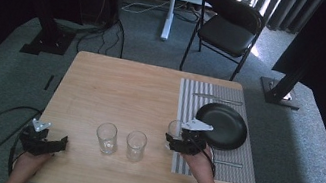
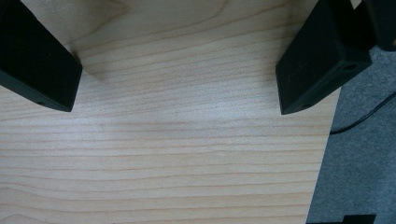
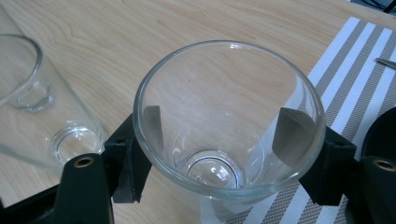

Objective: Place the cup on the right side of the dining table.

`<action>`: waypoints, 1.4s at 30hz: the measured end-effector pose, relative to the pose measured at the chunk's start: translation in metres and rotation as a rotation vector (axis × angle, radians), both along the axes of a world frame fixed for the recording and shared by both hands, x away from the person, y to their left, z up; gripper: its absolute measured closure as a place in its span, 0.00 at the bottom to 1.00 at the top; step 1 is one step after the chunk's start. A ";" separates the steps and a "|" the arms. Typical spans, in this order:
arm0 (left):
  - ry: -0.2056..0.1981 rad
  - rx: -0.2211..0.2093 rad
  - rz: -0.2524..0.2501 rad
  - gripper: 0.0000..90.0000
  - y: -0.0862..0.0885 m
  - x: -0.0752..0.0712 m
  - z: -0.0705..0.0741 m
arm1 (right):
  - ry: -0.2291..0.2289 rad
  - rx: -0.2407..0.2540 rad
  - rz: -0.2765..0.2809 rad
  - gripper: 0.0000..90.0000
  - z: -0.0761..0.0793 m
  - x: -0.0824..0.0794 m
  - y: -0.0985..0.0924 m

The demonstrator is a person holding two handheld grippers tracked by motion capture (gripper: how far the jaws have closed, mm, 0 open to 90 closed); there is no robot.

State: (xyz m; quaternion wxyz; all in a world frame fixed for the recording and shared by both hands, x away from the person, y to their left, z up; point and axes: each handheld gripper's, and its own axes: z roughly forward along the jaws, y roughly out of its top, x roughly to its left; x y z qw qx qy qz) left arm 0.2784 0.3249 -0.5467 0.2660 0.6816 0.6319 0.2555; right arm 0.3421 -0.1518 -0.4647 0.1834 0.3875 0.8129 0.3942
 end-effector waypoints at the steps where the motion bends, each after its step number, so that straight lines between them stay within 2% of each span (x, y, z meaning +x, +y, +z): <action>1: 0.000 0.000 0.000 0.01 0.000 0.000 0.000 | -0.002 0.002 -0.006 0.32 0.001 0.002 -0.001; 16: 0.000 -0.001 0.000 0.01 0.000 0.000 0.000 | -0.016 -0.021 -0.027 0.32 0.012 0.023 -0.004; 29: 0.000 0.000 0.001 0.01 0.000 0.000 0.000 | 0.001 -0.025 -0.062 0.32 0.017 0.050 -0.007; 31: 0.000 0.000 0.000 0.01 0.000 0.000 0.000 | 0.001 -0.025 -0.062 0.32 0.017 0.050 -0.007; 32: 0.000 0.000 0.001 0.01 0.000 0.000 0.000 | 0.001 -0.022 -0.075 0.32 0.019 0.056 -0.008; 42: 0.000 -0.001 0.001 0.01 0.000 0.000 0.000 | 0.000 -0.033 -0.093 0.32 0.027 0.072 -0.011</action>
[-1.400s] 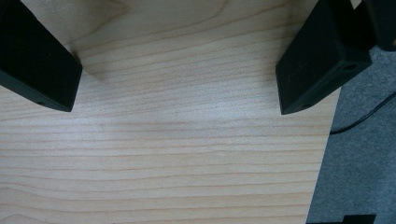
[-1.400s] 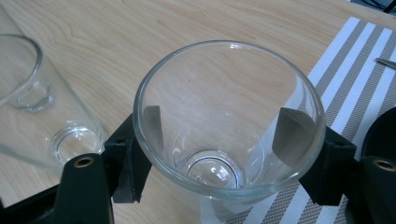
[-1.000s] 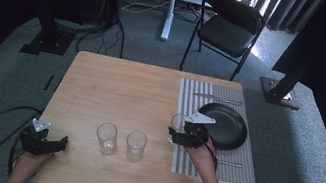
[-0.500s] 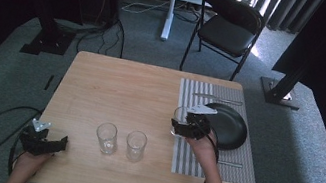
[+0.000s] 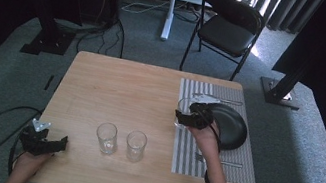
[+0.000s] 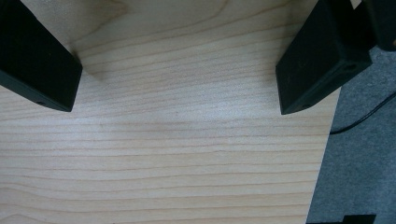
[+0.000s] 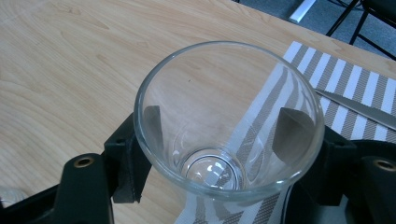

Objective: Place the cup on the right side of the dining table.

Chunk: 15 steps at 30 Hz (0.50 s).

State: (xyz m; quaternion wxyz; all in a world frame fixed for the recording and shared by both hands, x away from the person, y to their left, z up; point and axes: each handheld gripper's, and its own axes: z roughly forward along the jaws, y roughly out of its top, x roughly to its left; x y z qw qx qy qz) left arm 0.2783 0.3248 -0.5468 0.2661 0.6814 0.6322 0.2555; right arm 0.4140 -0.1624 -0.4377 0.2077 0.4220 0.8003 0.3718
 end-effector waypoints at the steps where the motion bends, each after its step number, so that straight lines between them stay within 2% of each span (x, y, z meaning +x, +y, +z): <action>1: 0.000 0.000 0.000 0.01 0.000 0.000 0.000 | -0.003 -0.004 -0.003 0.32 0.001 0.002 0.000; 6: 0.000 0.000 0.000 0.01 0.000 0.000 0.000 | 0.008 0.007 -0.016 0.32 0.002 0.009 -0.001; 15: 0.000 0.000 0.000 0.01 0.000 0.000 0.000 | 0.006 -0.004 -0.052 0.32 0.003 0.026 -0.004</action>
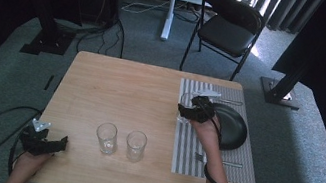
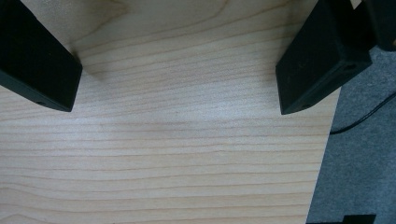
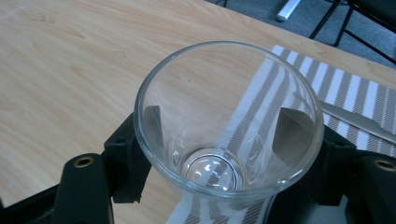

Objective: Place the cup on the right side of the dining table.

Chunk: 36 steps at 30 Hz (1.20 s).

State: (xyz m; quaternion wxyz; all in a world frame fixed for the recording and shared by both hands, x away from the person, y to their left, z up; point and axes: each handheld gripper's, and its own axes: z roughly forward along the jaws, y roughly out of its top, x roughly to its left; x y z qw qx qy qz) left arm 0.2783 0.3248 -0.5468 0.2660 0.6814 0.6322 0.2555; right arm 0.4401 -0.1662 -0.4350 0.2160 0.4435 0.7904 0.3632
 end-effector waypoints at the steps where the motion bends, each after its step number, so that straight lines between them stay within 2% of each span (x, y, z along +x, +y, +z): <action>1: 0.000 0.000 0.000 0.01 0.000 0.000 0.000 | 0.000 0.000 0.000 0.32 0.000 0.000 0.000; 20: 0.000 0.000 0.000 0.01 0.000 0.000 0.000 | 0.010 -0.008 -0.102 0.32 0.003 0.043 -0.010; 36: 0.000 0.000 0.000 0.01 0.000 0.000 0.000 | 0.062 -0.043 -0.190 0.32 -0.016 0.076 -0.014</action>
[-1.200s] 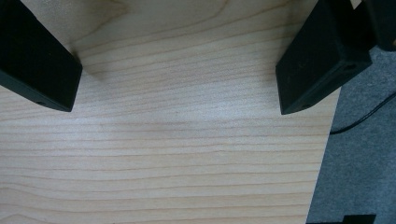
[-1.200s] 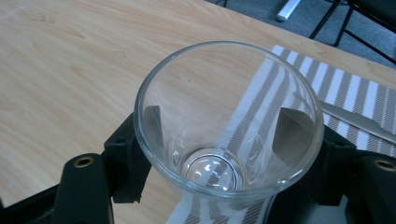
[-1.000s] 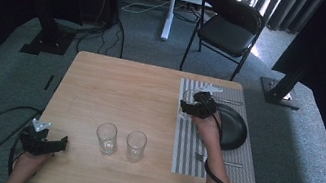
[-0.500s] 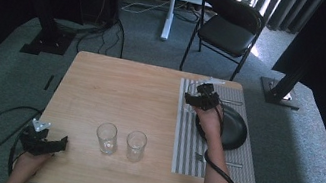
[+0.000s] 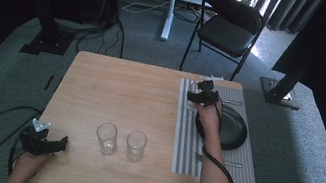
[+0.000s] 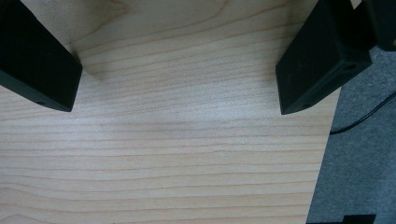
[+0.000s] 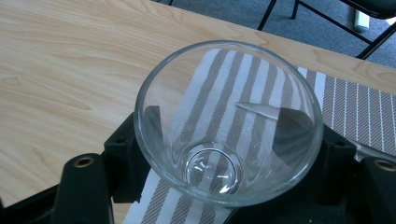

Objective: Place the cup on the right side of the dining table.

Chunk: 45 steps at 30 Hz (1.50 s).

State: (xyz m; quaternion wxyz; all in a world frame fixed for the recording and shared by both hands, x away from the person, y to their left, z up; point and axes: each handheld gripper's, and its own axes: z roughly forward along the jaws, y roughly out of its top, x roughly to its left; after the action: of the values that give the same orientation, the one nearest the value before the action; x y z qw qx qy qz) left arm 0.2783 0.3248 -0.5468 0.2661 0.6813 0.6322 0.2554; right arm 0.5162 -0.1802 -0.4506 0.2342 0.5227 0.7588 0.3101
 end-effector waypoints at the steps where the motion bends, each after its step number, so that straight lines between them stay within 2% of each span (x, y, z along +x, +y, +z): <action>1: 0.000 0.000 0.000 0.01 0.000 0.000 0.000 | 0.000 -0.003 -0.004 0.32 -0.001 0.002 0.000; 6: 0.000 0.000 0.000 0.01 0.000 0.000 0.000 | 0.006 -0.013 -0.022 0.32 -0.004 0.011 0.000; 10: 0.000 0.000 0.000 0.01 0.000 0.000 0.000 | 0.018 0.007 -0.036 0.32 -0.007 0.017 -0.001; 13: 0.000 0.000 0.000 0.01 0.000 0.000 0.000 | 0.020 -0.014 -0.040 0.32 -0.008 0.019 0.002; 21: 0.000 0.000 0.000 0.01 0.000 0.000 0.000 | 0.053 -0.018 -0.040 0.32 -0.018 0.023 0.003; 22: 0.000 0.000 0.000 0.01 0.000 0.000 0.000 | 0.042 -0.004 -0.043 0.32 -0.020 0.023 0.002; 29: 0.000 0.000 0.000 0.01 0.000 0.000 0.000 | 0.046 0.007 -0.048 0.32 -0.020 0.022 -0.001; 33: 0.000 0.000 0.000 0.01 0.000 0.000 0.000 | 0.052 0.028 -0.061 0.31 -0.020 0.022 -0.002; 34: 0.000 0.000 0.000 0.01 0.000 0.000 0.000 | 0.058 0.057 -0.066 0.27 -0.019 0.021 -0.004; 37: 0.000 0.000 0.000 0.01 0.000 0.000 0.000 | 0.068 0.078 -0.049 0.21 -0.017 0.019 -0.005; 43: 0.000 0.000 0.000 0.01 0.000 0.000 0.000 | 0.075 0.047 -0.039 0.16 -0.018 0.016 -0.002; 44: 0.000 0.001 0.000 0.01 0.000 0.000 0.000 | 0.062 0.027 -0.043 0.15 -0.019 0.015 -0.001; 45: 0.000 0.001 0.000 0.01 0.000 0.000 0.000 | 0.062 0.027 -0.043 0.15 -0.019 0.015 -0.001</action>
State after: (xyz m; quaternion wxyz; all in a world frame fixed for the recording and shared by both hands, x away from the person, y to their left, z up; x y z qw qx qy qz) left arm 0.2783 0.3248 -0.5468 0.2659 0.6813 0.6322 0.2557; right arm 0.5313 -0.1815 -0.4696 0.2102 0.5512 0.7500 0.2990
